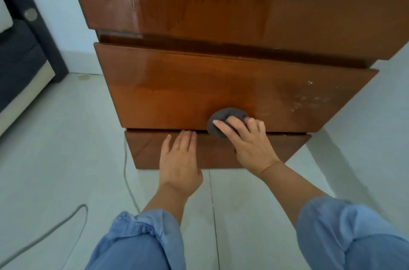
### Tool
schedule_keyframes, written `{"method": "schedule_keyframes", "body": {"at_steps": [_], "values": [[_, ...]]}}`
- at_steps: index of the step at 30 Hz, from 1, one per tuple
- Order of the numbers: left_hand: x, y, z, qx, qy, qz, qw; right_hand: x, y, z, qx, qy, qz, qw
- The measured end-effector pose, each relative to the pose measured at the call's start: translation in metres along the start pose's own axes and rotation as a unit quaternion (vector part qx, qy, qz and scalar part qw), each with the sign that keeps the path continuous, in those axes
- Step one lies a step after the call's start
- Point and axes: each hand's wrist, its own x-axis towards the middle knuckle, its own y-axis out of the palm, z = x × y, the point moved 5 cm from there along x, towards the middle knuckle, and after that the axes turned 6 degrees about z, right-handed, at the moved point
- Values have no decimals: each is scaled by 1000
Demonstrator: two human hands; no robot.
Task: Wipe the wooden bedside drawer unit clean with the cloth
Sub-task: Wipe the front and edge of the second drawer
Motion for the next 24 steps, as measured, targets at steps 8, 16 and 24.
{"method": "schedule_keyframes", "body": {"at_steps": [8, 16, 24], "values": [[2, -5, -17, -38, -10, 17, 999, 40, -61, -43, 3, 111, -63, 992], [2, -1, -11, -25, 12, -12, 1000, 9, 11, 5, -3, 54, 55, 997], [1, -3, -12, 1, 11, 9, 1000, -15, 28, 17, 35, 52, 221, 973]]}}
